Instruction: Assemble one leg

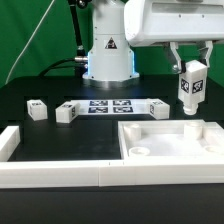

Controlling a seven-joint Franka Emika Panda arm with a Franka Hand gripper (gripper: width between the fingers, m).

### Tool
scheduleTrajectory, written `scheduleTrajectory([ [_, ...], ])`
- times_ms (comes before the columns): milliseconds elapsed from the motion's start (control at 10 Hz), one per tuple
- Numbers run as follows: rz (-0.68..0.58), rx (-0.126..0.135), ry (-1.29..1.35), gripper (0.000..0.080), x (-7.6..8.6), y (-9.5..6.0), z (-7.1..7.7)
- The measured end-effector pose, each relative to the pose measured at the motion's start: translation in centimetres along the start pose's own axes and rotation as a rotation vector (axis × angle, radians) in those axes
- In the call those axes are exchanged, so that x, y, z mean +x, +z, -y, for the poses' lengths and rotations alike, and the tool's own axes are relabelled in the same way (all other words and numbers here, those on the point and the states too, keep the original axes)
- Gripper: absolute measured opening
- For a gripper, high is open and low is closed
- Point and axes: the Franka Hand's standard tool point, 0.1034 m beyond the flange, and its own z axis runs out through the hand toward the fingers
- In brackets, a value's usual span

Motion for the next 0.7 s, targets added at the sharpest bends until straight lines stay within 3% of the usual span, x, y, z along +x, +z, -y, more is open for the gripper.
scheduleTrajectory([
  [200, -0.002, 0.003, -0.019, 0.0321, 0.6, 0.9, -0.3],
  [500, -0.037, 0.003, -0.030, 0.0321, 3.8, 2.3, -1.1],
  [700, -0.071, -0.011, -0.038, 0.0321, 4.1, 2.9, -1.8],
])
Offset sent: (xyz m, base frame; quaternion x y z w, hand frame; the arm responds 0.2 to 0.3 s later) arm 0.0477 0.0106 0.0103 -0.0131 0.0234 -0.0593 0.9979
